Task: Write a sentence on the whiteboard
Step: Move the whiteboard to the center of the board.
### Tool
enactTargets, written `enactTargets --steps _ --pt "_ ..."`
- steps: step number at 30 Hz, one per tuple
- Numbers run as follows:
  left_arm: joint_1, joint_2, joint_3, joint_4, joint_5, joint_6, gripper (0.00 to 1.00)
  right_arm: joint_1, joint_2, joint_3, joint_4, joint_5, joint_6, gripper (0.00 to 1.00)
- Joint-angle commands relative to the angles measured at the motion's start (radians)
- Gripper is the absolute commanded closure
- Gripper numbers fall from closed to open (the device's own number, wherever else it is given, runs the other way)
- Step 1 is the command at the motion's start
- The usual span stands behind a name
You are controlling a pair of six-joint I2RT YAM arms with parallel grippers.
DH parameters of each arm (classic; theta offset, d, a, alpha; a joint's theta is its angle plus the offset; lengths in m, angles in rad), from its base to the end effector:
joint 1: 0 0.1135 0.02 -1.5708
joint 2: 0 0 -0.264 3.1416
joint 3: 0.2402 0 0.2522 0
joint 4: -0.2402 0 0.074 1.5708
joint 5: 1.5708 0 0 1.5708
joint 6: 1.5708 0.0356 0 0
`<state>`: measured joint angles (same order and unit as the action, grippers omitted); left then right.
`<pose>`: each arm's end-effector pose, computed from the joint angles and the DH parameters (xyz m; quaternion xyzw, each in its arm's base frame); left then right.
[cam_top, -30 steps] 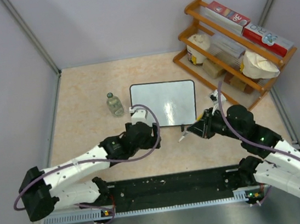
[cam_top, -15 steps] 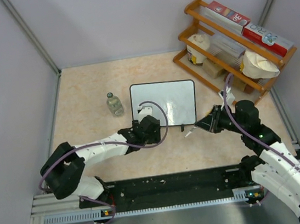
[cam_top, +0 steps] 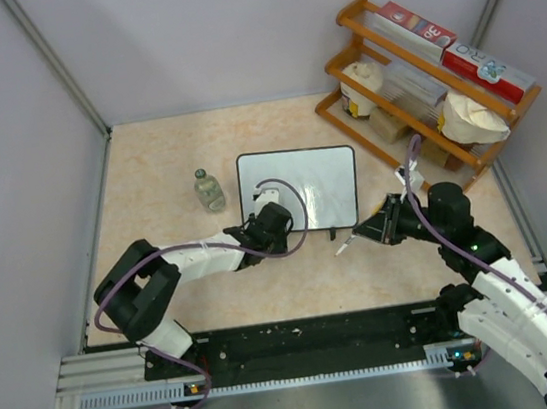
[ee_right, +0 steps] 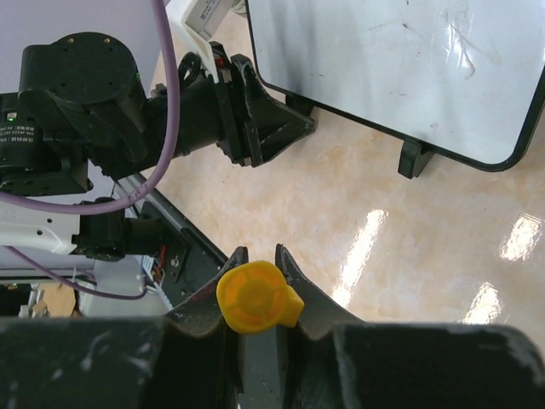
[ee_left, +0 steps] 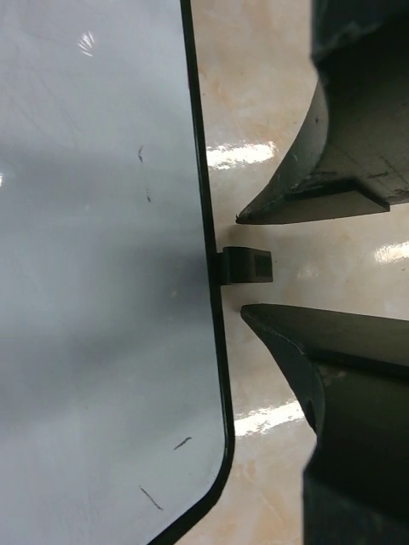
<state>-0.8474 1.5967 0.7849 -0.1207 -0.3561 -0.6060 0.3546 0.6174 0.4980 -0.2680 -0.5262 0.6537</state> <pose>0.2098 -0.2188 0.1547 0.0574 0.9344 -0.0795 0.3425 0.1364 0.0696 0.2571 -0.0240 0.8141 0.4492 0.3673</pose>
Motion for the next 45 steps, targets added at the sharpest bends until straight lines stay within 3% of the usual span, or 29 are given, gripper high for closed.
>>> enactTargets --steps 1,4,8,12,26,42,45 --pt "0.025 0.042 0.039 0.015 0.049 0.020 0.54 -0.014 0.007 0.002 0.061 -0.021 -0.014 1.00" --pt "0.033 0.057 0.059 0.000 0.039 0.041 0.56 -0.013 0.005 -0.003 0.067 -0.023 -0.011 1.00" --pt "0.041 0.085 0.092 -0.046 0.081 0.055 0.71 -0.013 0.004 -0.016 0.075 -0.021 -0.008 1.00" --pt "0.039 0.108 0.132 -0.109 0.105 0.058 1.00 -0.014 0.004 -0.021 0.084 -0.026 0.004 1.00" --pt "-0.025 -0.007 0.042 -0.178 0.105 -0.109 1.00 -0.014 0.004 -0.026 0.084 -0.044 0.015 1.00" --pt "-0.286 -0.070 -0.006 -0.390 -0.015 -0.500 1.00 -0.014 0.005 -0.033 0.082 -0.046 0.008 1.00" --pt "-0.308 -0.060 -0.013 -0.389 -0.008 -0.518 0.95 -0.016 0.002 -0.033 0.082 -0.046 0.007 1.00"
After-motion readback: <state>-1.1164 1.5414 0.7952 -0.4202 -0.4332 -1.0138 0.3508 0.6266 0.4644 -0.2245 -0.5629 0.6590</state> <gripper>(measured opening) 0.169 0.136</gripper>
